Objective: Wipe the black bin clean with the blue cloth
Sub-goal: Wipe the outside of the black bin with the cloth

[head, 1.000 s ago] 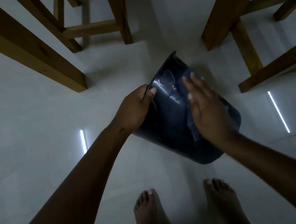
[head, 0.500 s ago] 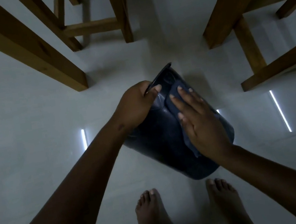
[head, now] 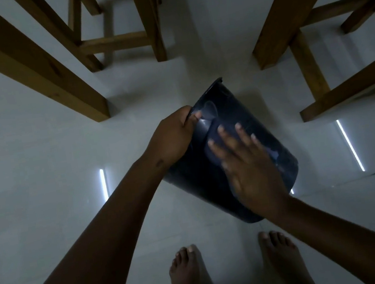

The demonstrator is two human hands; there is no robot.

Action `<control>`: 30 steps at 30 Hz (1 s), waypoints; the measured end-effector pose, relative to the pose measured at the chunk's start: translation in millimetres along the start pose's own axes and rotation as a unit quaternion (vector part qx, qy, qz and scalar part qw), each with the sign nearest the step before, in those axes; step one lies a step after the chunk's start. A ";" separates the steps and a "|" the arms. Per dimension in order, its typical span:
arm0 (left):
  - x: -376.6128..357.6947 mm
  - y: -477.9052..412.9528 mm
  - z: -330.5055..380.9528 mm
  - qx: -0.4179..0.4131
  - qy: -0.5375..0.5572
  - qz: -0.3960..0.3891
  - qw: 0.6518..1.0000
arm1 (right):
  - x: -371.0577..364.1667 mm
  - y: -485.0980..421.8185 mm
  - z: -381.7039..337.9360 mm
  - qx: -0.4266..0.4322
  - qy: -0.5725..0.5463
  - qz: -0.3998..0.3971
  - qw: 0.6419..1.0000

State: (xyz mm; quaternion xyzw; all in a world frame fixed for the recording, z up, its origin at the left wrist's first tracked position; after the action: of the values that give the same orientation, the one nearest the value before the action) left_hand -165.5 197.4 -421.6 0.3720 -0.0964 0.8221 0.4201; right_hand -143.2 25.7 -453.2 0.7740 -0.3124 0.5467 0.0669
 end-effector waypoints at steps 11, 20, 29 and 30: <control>-3.8 -8.3 4.3 0.021 -0.038 0.004 0.999 | -0.8 -6.3 -7.8 -0.005 0.040 0.009 0.999; -2.6 -6.3 2.5 0.009 -0.022 -0.009 1.000 | 3.9 -19.0 5.3 -0.060 -0.026 0.018 0.998; -5.3 -4.6 3.4 0.010 -0.030 0.015 0.999 | -5.7 -53.7 90.9 -0.344 -0.284 -0.028 0.894; -6.1 -4.0 2.0 0.012 -0.034 0.016 0.999 | -3.3 -49.4 84.0 -0.330 -0.277 -0.018 0.902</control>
State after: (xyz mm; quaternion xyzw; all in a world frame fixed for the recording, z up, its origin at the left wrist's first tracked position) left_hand -159.1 195.2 -425.1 0.4035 -0.1065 0.8167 0.3986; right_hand -48.9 29.0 -477.3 0.8332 -0.4669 0.1742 0.2394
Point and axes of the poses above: each hand's wrist, its own y-axis away from the middle knuckle, its own x-axis out of the back of the hand, z = x × y, the point moved 6 cm from there along -y, towards the middle knuckle, and after that the axes turned 14 degrees about z, right-handed, at the moved point
